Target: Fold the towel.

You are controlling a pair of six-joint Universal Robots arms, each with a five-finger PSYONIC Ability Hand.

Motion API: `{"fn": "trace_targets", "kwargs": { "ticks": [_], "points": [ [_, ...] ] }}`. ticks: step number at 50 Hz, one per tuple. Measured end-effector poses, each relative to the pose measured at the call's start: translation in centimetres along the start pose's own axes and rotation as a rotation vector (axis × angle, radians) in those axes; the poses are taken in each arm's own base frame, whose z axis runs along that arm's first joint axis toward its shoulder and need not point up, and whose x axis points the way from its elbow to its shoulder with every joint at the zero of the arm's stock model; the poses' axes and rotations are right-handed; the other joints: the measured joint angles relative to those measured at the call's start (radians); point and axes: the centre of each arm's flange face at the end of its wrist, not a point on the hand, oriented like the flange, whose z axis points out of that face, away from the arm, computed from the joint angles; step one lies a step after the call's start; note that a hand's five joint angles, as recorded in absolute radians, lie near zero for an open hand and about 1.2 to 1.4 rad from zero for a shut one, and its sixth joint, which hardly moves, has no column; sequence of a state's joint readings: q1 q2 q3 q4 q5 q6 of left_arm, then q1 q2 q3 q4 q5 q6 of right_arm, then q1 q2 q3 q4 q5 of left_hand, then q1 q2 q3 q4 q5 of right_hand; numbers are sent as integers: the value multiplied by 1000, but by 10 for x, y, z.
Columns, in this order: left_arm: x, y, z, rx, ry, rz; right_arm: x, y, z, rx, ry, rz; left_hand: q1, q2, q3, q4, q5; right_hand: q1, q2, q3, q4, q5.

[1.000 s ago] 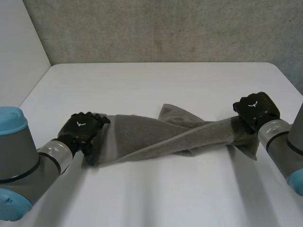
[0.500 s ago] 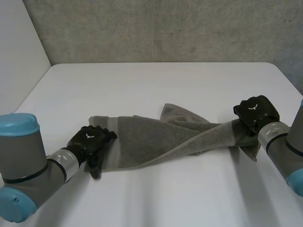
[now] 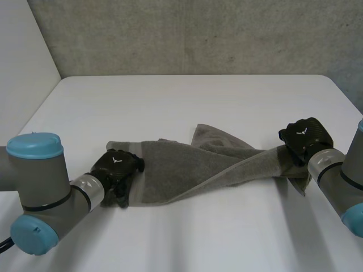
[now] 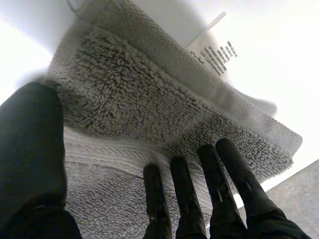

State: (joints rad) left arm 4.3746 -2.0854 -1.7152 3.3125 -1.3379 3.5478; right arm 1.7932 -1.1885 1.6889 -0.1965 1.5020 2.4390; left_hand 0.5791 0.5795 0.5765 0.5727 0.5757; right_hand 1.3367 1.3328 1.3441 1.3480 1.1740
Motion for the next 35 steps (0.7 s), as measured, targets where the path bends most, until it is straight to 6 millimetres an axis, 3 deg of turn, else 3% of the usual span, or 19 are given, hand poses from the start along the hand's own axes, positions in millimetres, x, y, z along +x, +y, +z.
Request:
{"fn": "trace_targets", "kwargs": {
  "ticks": [10, 25, 31, 35],
  "points": [
    [-2, -1, 6, 7, -5, 4, 0, 0, 0, 0, -1, 0, 209, 206, 210, 216, 190, 0, 0, 0, 0, 0],
    [-11, -8, 10, 15, -75, 6, 1, -1, 0, 2, 2, 0, 723, 725, 725, 724, 712, 0, 0, 0, 0, 0],
    [-13, -23, 9, 56, -97, 6, 8, -8, 0, 25, 25, 1, 856, 917, 945, 932, 899, 0, 0, 0, 0, 0],
    [-23, -53, -2, 142, -149, -20, 28, -32, -6, 98, 83, 23, 856, 919, 963, 944, 906, 0, 0, 0, 0, 0]
  ]
}}
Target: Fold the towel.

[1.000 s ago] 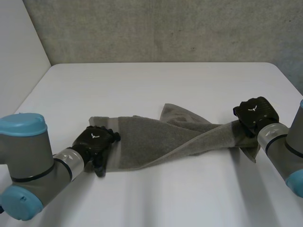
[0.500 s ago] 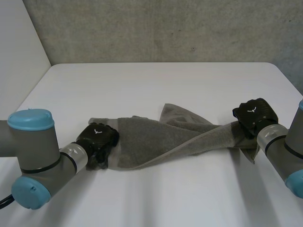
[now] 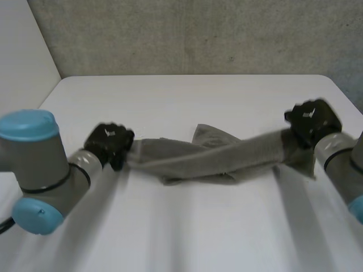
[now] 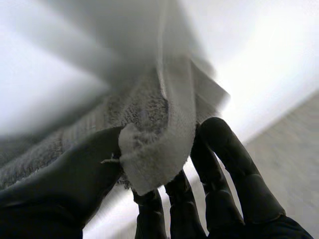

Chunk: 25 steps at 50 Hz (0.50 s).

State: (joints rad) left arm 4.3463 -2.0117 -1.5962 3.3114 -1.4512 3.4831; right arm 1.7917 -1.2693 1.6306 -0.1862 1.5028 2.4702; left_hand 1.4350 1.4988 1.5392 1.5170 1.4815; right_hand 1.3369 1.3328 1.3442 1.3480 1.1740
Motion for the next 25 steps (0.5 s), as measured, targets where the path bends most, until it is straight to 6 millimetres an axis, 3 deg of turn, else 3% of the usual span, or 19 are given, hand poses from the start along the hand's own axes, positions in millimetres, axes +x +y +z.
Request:
{"fn": "trace_targets", "kwargs": {
  "ticks": [5, 11, 15, 20, 23, 25],
  "points": [
    [-17, -50, -17, 144, -71, -54, 31, -42, -11, 119, 74, 57, 0, 0, 1, 0, 0, 0, 0, 0, 0, 0],
    [-47, -139, -74, 448, -153, -141, 74, -108, -47, 280, 101, 118, 0, 2, 4, 0, 1, 0, 0, 0, 0, 0],
    [-60, -181, -111, 604, -184, -168, 94, -141, -75, 341, 97, 123, 0, 3, 4, 0, 1, 0, 0, 0, 0, 0],
    [-67, -198, -130, 642, -198, -179, 107, -161, -97, 351, 85, 118, 0, 3, 5, 0, 6, 1, 0, 0, 0, 0],
    [-67, -188, -119, 565, -189, -189, 105, -157, -96, 304, 53, 112, 0, 3, 6, 0, 12, 1, 0, 0, 0, 3],
    [-65, -169, -102, 457, -170, -201, 97, -145, -85, 224, -2, 99, 0, 3, 6, 0, 12, 1, 0, 0, 0, 3]
  ]
}}
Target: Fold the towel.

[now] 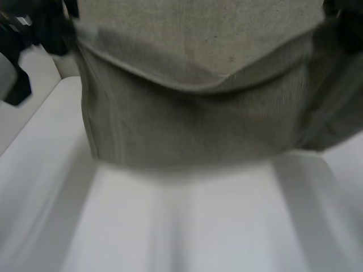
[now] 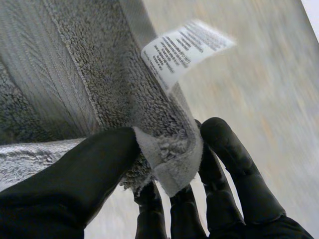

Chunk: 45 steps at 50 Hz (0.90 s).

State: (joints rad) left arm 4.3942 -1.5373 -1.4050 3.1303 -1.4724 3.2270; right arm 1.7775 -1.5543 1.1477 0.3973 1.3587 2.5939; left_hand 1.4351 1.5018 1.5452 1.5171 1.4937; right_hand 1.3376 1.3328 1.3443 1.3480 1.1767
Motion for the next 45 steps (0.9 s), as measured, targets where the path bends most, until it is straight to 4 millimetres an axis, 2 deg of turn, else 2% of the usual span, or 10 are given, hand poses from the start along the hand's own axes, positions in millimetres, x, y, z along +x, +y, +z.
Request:
{"fn": "trace_targets", "kwargs": {
  "ticks": [8, 11, 14, 18, 23, 28, 32, 37, 42, 45],
  "points": [
    [8, 95, 21, -349, 39, 32, -26, 51, 29, -208, -135, -60, 0, 0, 0, 0, 0, 0, 0, 0, 0, 0],
    [8, 114, 34, -388, 43, 80, -31, 59, 46, -201, -140, -81, 0, 0, 1, 0, 0, 0, 0, 0, 0, 0],
    [6, 119, 52, -371, 29, 131, -32, 58, 70, -121, -83, -105, 0, 0, 1, 0, 0, 1, 0, 0, 0, 0],
    [1, 99, 76, -250, -12, 168, -21, 39, 99, 79, 78, -138, 0, 0, 2, 0, 0, 1, 0, 0, 0, 0],
    [-1, 29, 96, 105, -75, 170, 1, -5, 113, 386, 318, -161, 0, 0, 2, 0, 0, 1, 0, 0, 0, 0],
    [2, -28, 80, 408, -96, 128, 5, -33, 100, 520, 390, -156, 0, 0, 2, 0, 0, 2, 0, 0, 0, 0],
    [5, -30, 63, 471, -85, 101, -12, -25, 92, 461, 317, -144, 0, 0, 2, 0, 0, 3, 0, 0, 0, 1],
    [10, 21, 49, 320, -55, 83, -43, 12, 84, 284, 158, -134, 0, 1, 2, 0, 0, 3, 0, 0, 0, 1],
    [18, 103, 31, 21, -17, 72, -82, 69, 70, 45, -24, -120, 0, 5, 3, 0, 0, 3, 0, 0, 0, 1],
    [21, 139, 18, -128, 0, 70, -100, 96, 58, -69, -107, -117, 0, 5, 3, 0, 0, 3, 0, 0, 0, 1]
  ]
}}
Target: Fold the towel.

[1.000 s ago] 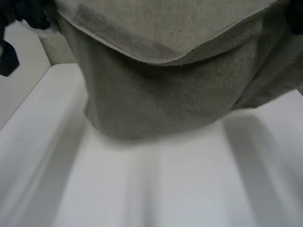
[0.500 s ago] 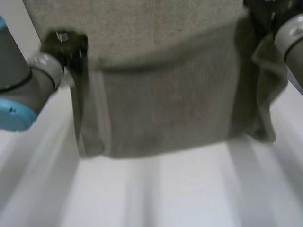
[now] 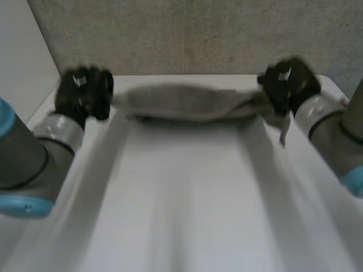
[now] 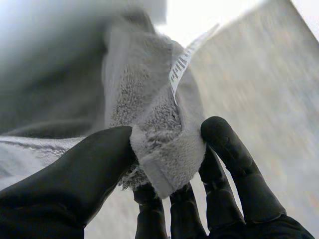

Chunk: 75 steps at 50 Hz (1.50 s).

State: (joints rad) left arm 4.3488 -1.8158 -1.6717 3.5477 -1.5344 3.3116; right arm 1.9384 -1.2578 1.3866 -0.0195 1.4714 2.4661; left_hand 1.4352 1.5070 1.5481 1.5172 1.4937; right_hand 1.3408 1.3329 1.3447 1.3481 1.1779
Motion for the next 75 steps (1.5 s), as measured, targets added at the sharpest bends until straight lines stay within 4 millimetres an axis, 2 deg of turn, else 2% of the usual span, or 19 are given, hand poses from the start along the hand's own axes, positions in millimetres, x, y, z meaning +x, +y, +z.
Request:
{"fn": "trace_targets", "kwargs": {
  "ticks": [2, 7, 10, 14, 18, 23, 31, 34, 37, 45, 50, 55, 62, 75],
  "points": [
    [2, 18, -6, -83, 11, 0, -14, 15, -7, -64, -54, 1, 0, 0, 0, 0, 0, 0, 0, 0, 0, 0],
    [4, 46, -21, -240, 26, -1, -35, 39, -24, -168, -142, 4, 0, 0, 0, 0, 0, 0, 0, 0, 0, 0],
    [1, 54, -30, -306, 25, -3, -41, 47, -34, -202, -169, 6, 0, 0, 0, 0, 0, 0, 0, 0, 0, 0],
    [-3, 55, -39, -344, 18, -2, -44, 50, -47, -221, -183, 10, 0, 0, 0, 0, 0, 0, 0, 0, 0, 0],
    [-8, 50, -51, -357, 8, 11, -45, 51, -62, -230, -187, 16, 0, 0, 0, 0, 0, 0, 0, 0, 0, 0],
    [-12, 36, -66, -329, -4, 31, -37, 40, -78, -204, -155, 3, 0, 0, 0, 0, 0, 0, 0, 0, 0, 0],
    [-27, -8, -82, -205, -62, 67, 1, -3, -102, -69, -57, -84, 0, 0, 1, 0, 0, 0, 0, 0, 0, 0],
    [-33, -22, -86, -158, -87, 72, 9, -15, -109, -19, -55, -106, 0, 0, 1, 0, 0, 0, 0, 0, 0, 0],
    [-36, -26, -88, -140, -99, 72, 8, -16, -110, -12, -82, -106, 0, 0, 1, 0, 0, 0, 0, 0, 0, 0],
    [-35, -11, -83, -192, -97, 62, -15, 23, -95, -152, -212, -36, 0, 0, 1, 0, 0, -43, -37, -45, -54, -54],
    [-37, 9, -77, -254, -96, 54, -32, 58, -90, -274, -262, 54, 0, 0, 1, 0, 0, -152, -146, -155, -157, -164],
    [-38, 21, -74, -286, -99, 49, -34, 85, -88, -364, -253, 144, 0, 0, 1, 0, 0, -329, -316, -329, -323, -335],
    [-37, 29, -72, -303, -95, 48, -31, 101, -90, -421, -230, 211, 0, 0, 1, 0, 0, -441, -405, -429, -435, -441],
    [-38, 28, -70, -299, -97, 49, -24, 110, -95, -483, -210, 239, 0, 0, 1, 0, 0, -539, -510, -530, -533, -539]
  ]
}}
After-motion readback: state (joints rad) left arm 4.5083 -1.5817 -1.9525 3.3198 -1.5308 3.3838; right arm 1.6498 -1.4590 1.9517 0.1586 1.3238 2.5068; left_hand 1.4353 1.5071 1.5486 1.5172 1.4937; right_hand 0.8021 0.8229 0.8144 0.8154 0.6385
